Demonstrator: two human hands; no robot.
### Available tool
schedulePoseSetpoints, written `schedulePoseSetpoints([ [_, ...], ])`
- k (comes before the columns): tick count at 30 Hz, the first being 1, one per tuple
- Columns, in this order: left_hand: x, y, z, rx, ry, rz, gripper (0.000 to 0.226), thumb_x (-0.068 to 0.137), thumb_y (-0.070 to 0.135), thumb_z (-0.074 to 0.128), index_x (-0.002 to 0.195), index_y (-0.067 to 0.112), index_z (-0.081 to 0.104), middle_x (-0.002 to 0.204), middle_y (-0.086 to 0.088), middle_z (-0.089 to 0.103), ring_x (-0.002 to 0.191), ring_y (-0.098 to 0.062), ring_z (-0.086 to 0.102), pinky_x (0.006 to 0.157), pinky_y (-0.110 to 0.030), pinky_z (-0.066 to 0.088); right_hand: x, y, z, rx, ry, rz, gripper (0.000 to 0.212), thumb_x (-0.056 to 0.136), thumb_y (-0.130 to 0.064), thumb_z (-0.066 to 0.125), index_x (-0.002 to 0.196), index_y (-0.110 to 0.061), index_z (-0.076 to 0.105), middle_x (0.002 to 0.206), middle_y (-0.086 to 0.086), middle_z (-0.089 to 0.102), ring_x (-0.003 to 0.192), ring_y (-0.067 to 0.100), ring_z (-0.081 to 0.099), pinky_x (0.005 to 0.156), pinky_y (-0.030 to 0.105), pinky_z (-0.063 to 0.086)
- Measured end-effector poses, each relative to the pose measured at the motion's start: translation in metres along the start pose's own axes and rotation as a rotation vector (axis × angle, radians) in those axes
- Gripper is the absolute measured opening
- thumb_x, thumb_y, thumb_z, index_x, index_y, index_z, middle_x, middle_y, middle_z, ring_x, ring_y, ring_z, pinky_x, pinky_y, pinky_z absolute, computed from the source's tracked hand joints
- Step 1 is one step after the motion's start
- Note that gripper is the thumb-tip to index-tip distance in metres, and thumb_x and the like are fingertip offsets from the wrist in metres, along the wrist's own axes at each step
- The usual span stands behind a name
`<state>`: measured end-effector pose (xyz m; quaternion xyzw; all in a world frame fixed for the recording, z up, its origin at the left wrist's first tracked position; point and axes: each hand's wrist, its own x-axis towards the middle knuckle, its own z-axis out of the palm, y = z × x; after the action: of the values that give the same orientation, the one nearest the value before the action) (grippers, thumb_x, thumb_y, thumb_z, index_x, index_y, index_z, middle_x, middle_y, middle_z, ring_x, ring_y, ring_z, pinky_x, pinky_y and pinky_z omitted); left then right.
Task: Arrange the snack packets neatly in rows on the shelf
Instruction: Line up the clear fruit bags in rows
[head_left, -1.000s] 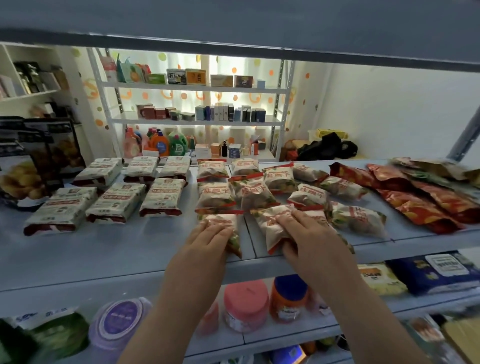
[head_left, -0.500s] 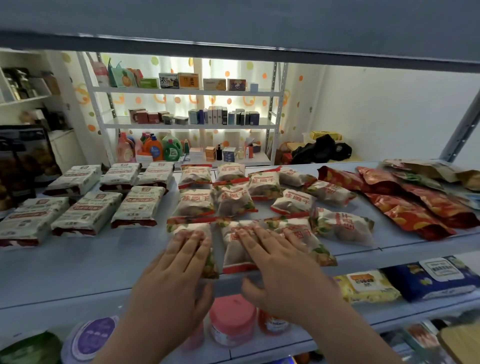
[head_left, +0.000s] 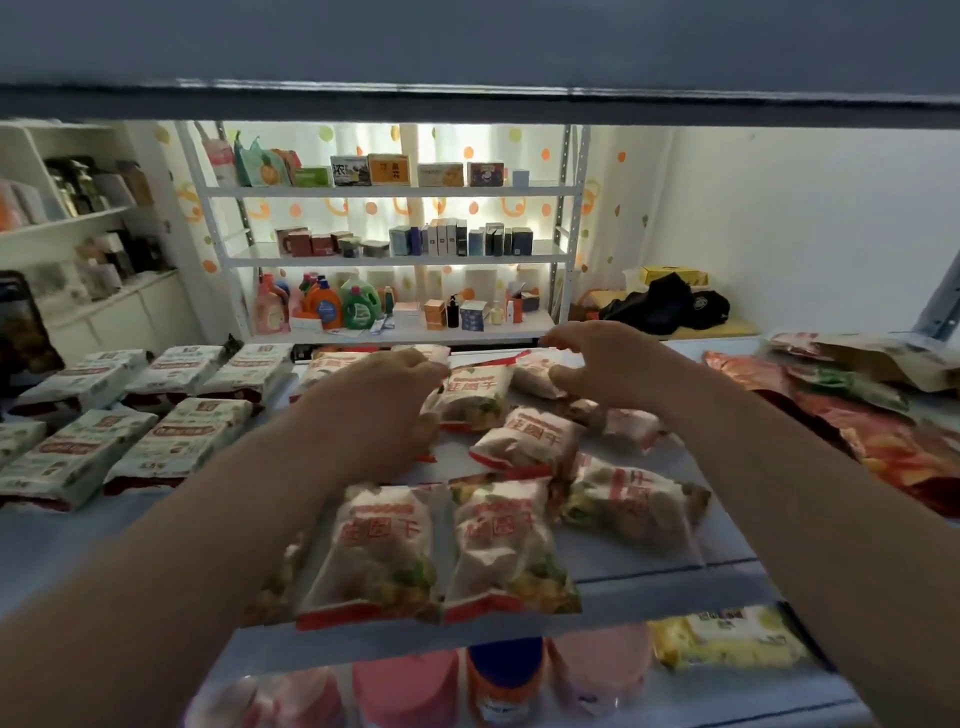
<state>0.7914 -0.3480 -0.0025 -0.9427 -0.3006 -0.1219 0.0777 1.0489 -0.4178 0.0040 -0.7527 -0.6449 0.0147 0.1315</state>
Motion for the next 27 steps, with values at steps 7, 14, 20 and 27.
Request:
schedulePoseSetpoints([
  [7, 0.115, 0.018, 0.023, 0.182, -0.43, 0.086, 0.075, 0.081, 0.03, 0.073, 0.147, 0.03, 0.037, 0.144, 0.001, 0.044, 0.123, -0.019, 0.049, 0.1, -0.039, 0.046, 0.075, 0.054, -0.006, -0.001, -0.119, -0.007, 0.054, 0.093, 0.004, 0.046, 0.143, -0.018, 0.044, 0.142, 0.012, 0.05, 0.122, 0.026, 0.052, 0.099, 0.035, 0.047],
  [14, 0.141, 0.02, 0.05, 0.146, -0.56, 0.007, 0.077, 0.075, 0.038, 0.076, 0.143, 0.035, 0.04, 0.135, 0.002, 0.049, 0.114, -0.02, 0.05, 0.094, -0.04, 0.049, 0.105, 0.055, 0.012, 0.104, -0.516, 0.061, 0.056, 0.091, -0.034, 0.065, 0.142, -0.021, 0.044, 0.106, 0.001, 0.055, 0.09, 0.018, 0.059, 0.08, 0.037, 0.059],
  [20, 0.152, 0.014, 0.067, 0.092, -0.429, -0.058, 0.065, 0.078, 0.044, 0.068, 0.136, 0.035, 0.041, 0.122, 0.002, 0.06, 0.102, -0.019, 0.057, 0.086, -0.04, 0.052, 0.121, 0.058, 0.015, 0.121, -0.478, 0.059, 0.062, 0.086, -0.031, 0.072, 0.14, -0.015, 0.046, 0.12, 0.01, 0.057, 0.1, 0.025, 0.062, 0.085, 0.041, 0.058],
  [27, 0.171, 0.007, 0.087, 0.041, -0.34, -0.138, 0.036, 0.09, 0.052, 0.055, 0.113, 0.025, 0.053, 0.103, 0.001, 0.061, 0.08, -0.013, 0.052, 0.068, -0.03, 0.04, 0.132, 0.06, 0.02, -0.19, -0.411, 0.046, 0.05, 0.093, -0.05, 0.055, 0.127, -0.014, 0.06, 0.111, 0.007, 0.064, 0.097, 0.021, 0.06, 0.086, 0.034, 0.051],
])
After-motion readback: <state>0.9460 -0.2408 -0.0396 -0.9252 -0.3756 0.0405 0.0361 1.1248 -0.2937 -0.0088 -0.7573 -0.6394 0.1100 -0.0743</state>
